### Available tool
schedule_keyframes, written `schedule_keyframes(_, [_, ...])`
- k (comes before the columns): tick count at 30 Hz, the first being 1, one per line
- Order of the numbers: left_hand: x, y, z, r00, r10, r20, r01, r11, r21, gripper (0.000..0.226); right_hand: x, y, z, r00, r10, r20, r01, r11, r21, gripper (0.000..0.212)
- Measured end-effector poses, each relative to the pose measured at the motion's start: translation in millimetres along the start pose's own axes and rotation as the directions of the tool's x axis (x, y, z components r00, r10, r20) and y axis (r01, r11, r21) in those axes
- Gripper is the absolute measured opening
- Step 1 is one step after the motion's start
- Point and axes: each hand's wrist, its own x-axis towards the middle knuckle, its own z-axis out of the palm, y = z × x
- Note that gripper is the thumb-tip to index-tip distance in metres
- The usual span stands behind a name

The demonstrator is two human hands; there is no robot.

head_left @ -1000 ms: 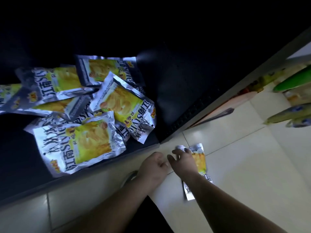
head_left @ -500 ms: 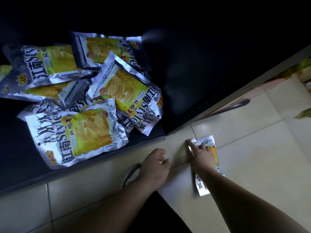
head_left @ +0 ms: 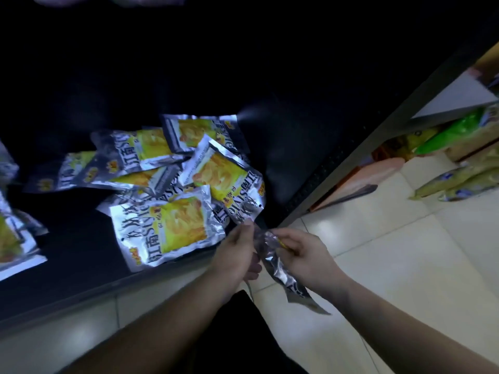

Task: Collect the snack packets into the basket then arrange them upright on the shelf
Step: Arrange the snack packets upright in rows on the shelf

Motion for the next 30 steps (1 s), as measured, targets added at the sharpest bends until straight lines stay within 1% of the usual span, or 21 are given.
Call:
schedule_keyframes(2, [-21.9,26.2,-33.2,0.999,-0.037,0.030,0.039,0.998,-0.055,0.060,-2.2,-36.8,9.4,0.996,-0.069,0.061,0.067,0.997,0.049,0.027])
schedule_keyframes(4, [-41.0,47.4,-71.3,0.997,-0.040,0.066,0.046,0.994,-0.096,0.055,-1.4,-72.5,23.0,0.985,-0.131,0.113,0.123,0.990,0.072,0.023])
schedule_keyframes(5, [-49.1,55.5,-90.4,0.997,-0.049,0.065,0.057,0.991,-0.124,0.051,-0.1,-90.0,31.4,0.976,-0.160,0.145,0.153,0.986,0.059,0.027])
schedule_keyframes(7, [-68.9,67.3,-125.9,0.993,-0.086,0.080,0.099,0.978,-0.184,0.038,3.1,-124.7,46.9,0.947,-0.214,0.237,0.225,0.974,-0.020,0.038])
schedule_keyframes(9, [-85.7,70.8,-157.2,0.991,-0.085,0.108,0.112,0.954,-0.279,0.024,8.5,-160.0,64.7,0.905,-0.260,0.337,0.318,0.939,-0.130,0.034])
schedule_keyframes(11, [-97.9,70.1,-189.2,0.998,-0.024,0.060,0.046,0.915,-0.401,0.027,17.1,-189.6,82.4,0.861,-0.305,0.408,0.417,0.882,-0.221,0.026])
schedule_keyframes(12, [-101.7,67.1,-206.8,1.000,0.016,0.009,-0.010,0.886,-0.464,0.030,20.1,-205.0,90.3,0.853,-0.324,0.409,0.448,0.856,-0.256,0.027])
schedule_keyframes(13, [-104.5,63.6,-222.9,0.998,0.054,-0.045,-0.069,0.849,-0.523,0.032,22.3,-220.4,98.0,0.864,-0.329,0.381,0.446,0.851,-0.278,0.033])
schedule_keyframes(14, [-107.6,58.8,-237.6,0.992,0.082,-0.092,-0.120,0.809,-0.575,0.034,23.9,-235.7,105.3,0.892,-0.296,0.341,0.400,0.868,-0.293,0.039])
schedule_keyframes(16, [-114.1,46.5,-262.3,0.977,0.129,-0.172,-0.212,0.724,-0.657,0.030,30.7,-258.0,119.7,0.954,-0.152,0.259,0.246,0.890,-0.384,0.053])
schedule_keyframes(18, [-118.6,37.3,-277.7,0.952,0.162,-0.260,-0.299,0.668,-0.681,0.033,33.2,-275.3,141.5,0.978,-0.013,0.208,0.117,0.861,-0.495,0.075])
schedule_keyframes(19, [-119.3,34.3,-283.2,0.944,0.185,-0.272,-0.326,0.636,-0.700,0.037,35.2,-278.4,156.6,0.981,0.046,0.187,0.046,0.887,-0.460,0.086])
schedule_keyframes(20, [-119.8,31.9,-286.6,0.939,0.198,-0.281,-0.342,0.609,-0.715,0.038,36.1,-280.3,172.4,0.981,0.098,0.170,-0.035,0.940,-0.339,0.089])
schedule_keyframes(21, [-119.7,29.0,-289.1,0.939,0.200,-0.280,-0.344,0.597,-0.725,0.039,35.9,-280.4,187.8,0.976,0.141,0.167,-0.116,0.981,-0.155,0.084])
schedule_keyframes(22, [-120.3,25.8,-291.6,0.946,0.194,-0.258,-0.323,0.597,-0.734,0.042,34.6,-278.4,202.5,0.967,0.172,0.188,-0.184,0.982,0.047,0.071])
schedule_keyframes(23, [-122.9,22.4,-294.2,0.959,0.179,-0.220,-0.283,0.598,-0.750,0.044,31.6,-276.3,215.5,0.960,0.181,0.215,-0.231,0.944,0.235,0.054])
schedule_keyframes(24, [-126.0,18.0,-297.8,0.971,0.164,-0.172,-0.236,0.590,-0.772,0.043,28.9,-272.2,225.6,0.959,0.170,0.226,-0.241,0.910,0.337,0.040])
schedule_keyframes(25, [-129.1,12.5,-303.3,0.981,0.164,-0.108,-0.185,0.591,-0.785,0.040,26.6,-267.3,232.0,0.969,0.135,0.206,-0.200,0.921,0.334,0.037])
schedule_keyframes(27, [-138.0,3.0,-315.3,0.979,0.206,-0.002,-0.136,0.641,-0.756,0.039,26.9,-259.7,237.3,0.988,0.065,0.142,-0.085,0.986,0.140,0.038])
schedule_keyframes(29, [-138.3,-8.3,-333.3,0.972,0.233,0.026,-0.153,0.716,-0.681,0.051,26.6,-259.2,236.1,0.984,0.033,0.172,-0.041,0.998,0.042,0.038])
schedule_keyframes(30, [-137.9,-10.8,-340.5,0.975,0.221,0.008,-0.166,0.756,-0.633,0.055,28.2,-259.4,235.4,0.978,0.029,0.209,-0.034,0.999,0.020,0.039])
